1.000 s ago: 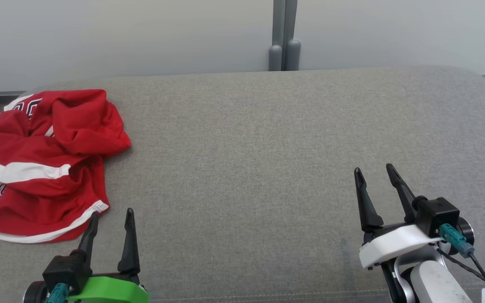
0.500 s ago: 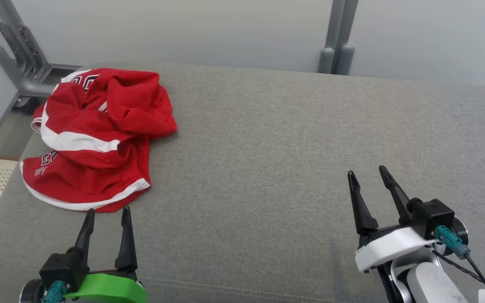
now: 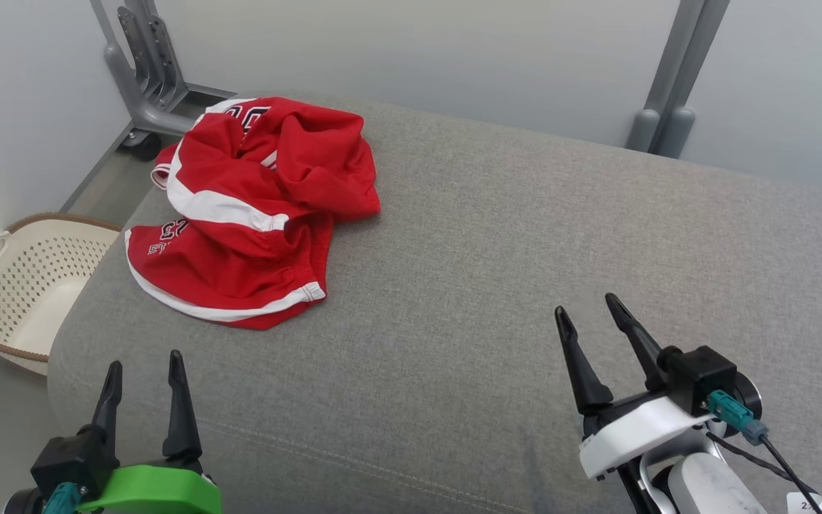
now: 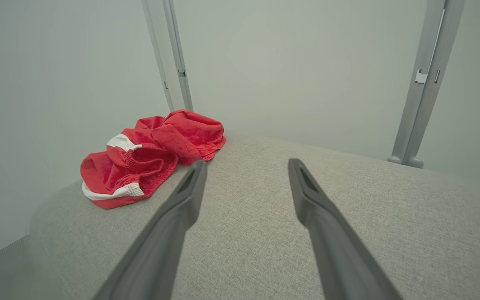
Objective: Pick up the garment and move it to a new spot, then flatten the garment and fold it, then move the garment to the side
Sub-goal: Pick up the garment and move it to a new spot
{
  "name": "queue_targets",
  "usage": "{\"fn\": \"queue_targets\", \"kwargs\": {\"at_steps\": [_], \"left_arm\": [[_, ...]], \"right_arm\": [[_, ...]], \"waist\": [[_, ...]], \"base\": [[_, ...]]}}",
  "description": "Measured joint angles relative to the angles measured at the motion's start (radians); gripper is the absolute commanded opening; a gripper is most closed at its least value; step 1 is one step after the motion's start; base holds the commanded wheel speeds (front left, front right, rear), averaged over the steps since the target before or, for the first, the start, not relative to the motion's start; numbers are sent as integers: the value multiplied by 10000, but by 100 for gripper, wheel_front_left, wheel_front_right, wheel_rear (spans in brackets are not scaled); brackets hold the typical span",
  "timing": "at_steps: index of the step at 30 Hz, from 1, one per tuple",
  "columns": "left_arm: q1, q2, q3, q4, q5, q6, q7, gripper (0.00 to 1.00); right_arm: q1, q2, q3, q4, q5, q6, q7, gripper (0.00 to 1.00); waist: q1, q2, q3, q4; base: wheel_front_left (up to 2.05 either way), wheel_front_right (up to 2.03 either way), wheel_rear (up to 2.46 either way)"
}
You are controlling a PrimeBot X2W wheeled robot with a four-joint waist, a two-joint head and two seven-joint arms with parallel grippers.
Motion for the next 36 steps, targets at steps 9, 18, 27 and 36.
{"fn": "queue_targets", "kwargs": {"at_steps": [9,18,27,36], "left_arm": [[89,4,-42,215,8,27,0,100],[-517,10,-286,940,201,-94,0,100],[-2007,50,-244,2069,188,-155,169,100],[-3656,136,222,3342,19,-102,899,100]], "right_arm": [[-23,38,92,196,-107,81,-12,100],[-81,36,6,207,-150,48,-12,100],[-307,-27,35,123,-466,54,-13,100],[-951,-127,194,-48,-639,228,-38,100]], "waist": [[0,0,-165,-354],[0,0,-135,-778],[0,0,186,-1195],[0,0,944,-1718]], "base": [[0,0,0],[0,0,0],[0,0,0],[0,0,0]]}}
